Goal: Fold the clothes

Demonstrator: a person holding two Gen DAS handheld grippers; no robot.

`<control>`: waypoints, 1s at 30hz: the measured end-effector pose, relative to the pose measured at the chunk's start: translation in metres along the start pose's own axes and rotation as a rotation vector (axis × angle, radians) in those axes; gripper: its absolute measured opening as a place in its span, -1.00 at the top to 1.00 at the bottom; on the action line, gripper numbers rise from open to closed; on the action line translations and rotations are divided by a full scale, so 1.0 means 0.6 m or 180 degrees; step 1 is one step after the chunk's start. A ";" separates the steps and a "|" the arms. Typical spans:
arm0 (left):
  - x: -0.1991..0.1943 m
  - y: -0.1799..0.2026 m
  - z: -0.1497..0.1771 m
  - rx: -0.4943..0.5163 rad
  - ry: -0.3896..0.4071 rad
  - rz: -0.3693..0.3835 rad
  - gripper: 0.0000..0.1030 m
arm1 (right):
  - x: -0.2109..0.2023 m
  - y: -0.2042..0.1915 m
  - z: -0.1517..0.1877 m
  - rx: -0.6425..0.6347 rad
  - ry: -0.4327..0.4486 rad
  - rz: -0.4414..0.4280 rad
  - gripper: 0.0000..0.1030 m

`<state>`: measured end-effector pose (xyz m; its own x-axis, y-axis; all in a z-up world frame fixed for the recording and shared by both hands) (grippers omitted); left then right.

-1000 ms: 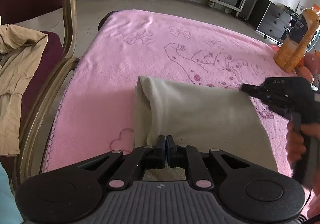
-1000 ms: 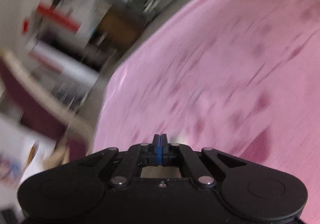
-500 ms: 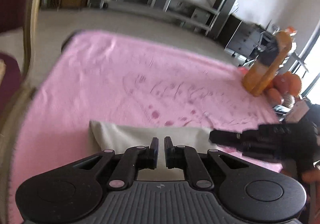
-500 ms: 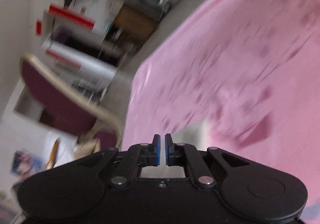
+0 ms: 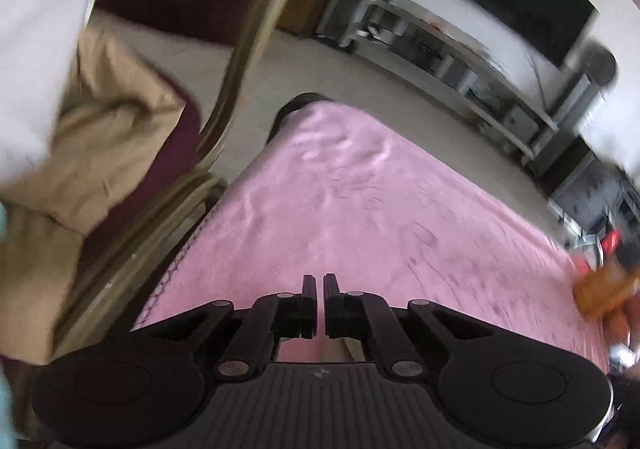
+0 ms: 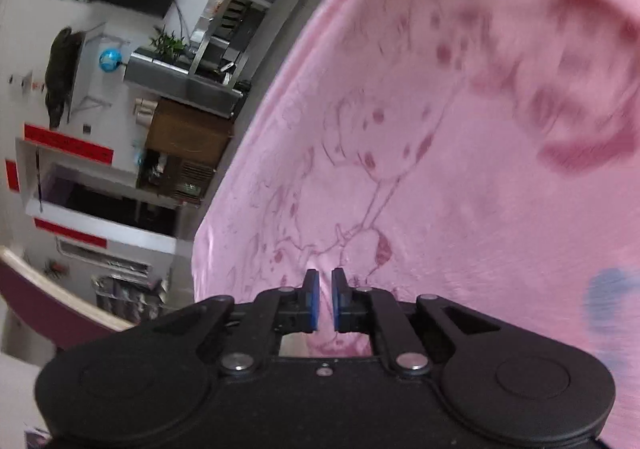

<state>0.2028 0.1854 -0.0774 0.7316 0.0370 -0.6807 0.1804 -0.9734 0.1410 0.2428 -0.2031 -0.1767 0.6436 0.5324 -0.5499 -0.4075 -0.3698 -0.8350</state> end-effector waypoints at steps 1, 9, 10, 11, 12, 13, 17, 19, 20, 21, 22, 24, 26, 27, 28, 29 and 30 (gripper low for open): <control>-0.019 0.014 -0.001 0.0128 0.0017 0.0022 0.92 | -0.022 -0.010 0.004 -0.0057 -0.0034 0.0027 0.84; -0.173 0.022 0.104 0.0917 -0.0085 0.0293 0.79 | -0.204 -0.050 0.089 -0.0554 -0.0348 0.0186 0.66; -0.176 0.017 0.126 0.0876 -0.0167 0.0309 0.79 | -0.219 -0.047 0.104 -0.0605 -0.0369 0.0186 0.64; -0.179 0.012 0.147 0.0835 -0.0250 0.0325 0.81 | -0.230 -0.044 0.118 -0.0652 -0.0385 0.0190 0.60; -0.182 0.008 0.169 0.0789 -0.0331 0.0349 0.83 | -0.236 -0.040 0.134 -0.0740 -0.0402 0.0218 0.60; -0.182 0.009 0.185 0.0736 -0.0398 0.0400 0.84 | -0.238 -0.035 0.152 -0.0864 -0.0419 0.0264 0.60; -0.181 0.041 0.207 0.0979 -0.0380 0.0342 0.82 | -0.213 -0.027 0.220 -0.1422 -0.0466 0.0400 0.63; -0.174 0.057 0.209 0.1107 -0.0369 0.0276 0.82 | -0.190 -0.031 0.247 -0.1773 -0.0400 0.0457 0.67; -0.168 0.064 0.210 0.1144 -0.0374 0.0252 0.80 | -0.179 -0.033 0.261 -0.1949 -0.0367 0.0484 0.67; -0.161 0.071 0.211 0.1190 -0.0387 0.0222 0.80 | -0.168 -0.035 0.275 -0.2124 -0.0333 0.0512 0.67; -0.148 0.079 0.217 0.1282 -0.0452 0.0161 0.80 | -0.157 -0.038 0.288 -0.2300 -0.0299 0.0540 0.67; -0.130 0.087 0.232 0.1501 -0.0680 0.0048 0.77 | -0.135 -0.035 0.311 -0.2618 -0.0253 0.0624 0.66; -0.126 0.091 0.245 0.1707 -0.0726 -0.0033 0.73 | -0.117 -0.015 0.321 -0.2863 -0.0270 0.0779 0.66; -0.129 0.090 0.248 0.1742 -0.0739 -0.0042 0.72 | -0.114 -0.006 0.327 -0.3005 -0.0275 0.0843 0.65; -0.132 0.090 0.251 0.1777 -0.0752 -0.0050 0.72 | -0.116 0.002 0.331 -0.3083 -0.0310 0.0908 0.65; -0.135 0.089 0.254 0.1806 -0.0766 -0.0056 0.72 | -0.123 0.009 0.336 -0.3107 -0.0369 0.0972 0.65; -0.137 0.086 0.255 0.1802 -0.0782 -0.0050 0.72 | -0.130 0.016 0.340 -0.3132 -0.0429 0.1037 0.65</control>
Point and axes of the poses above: each gripper's, at about its wrist camera, not at the fingertips, and x roughly the way its jaws point, y to its right, z to its underside, the point moved 4 cm from there along x, roughly the way its jaws point, and after that the axes turned 15 degrees about x, right-handed, at the moved point
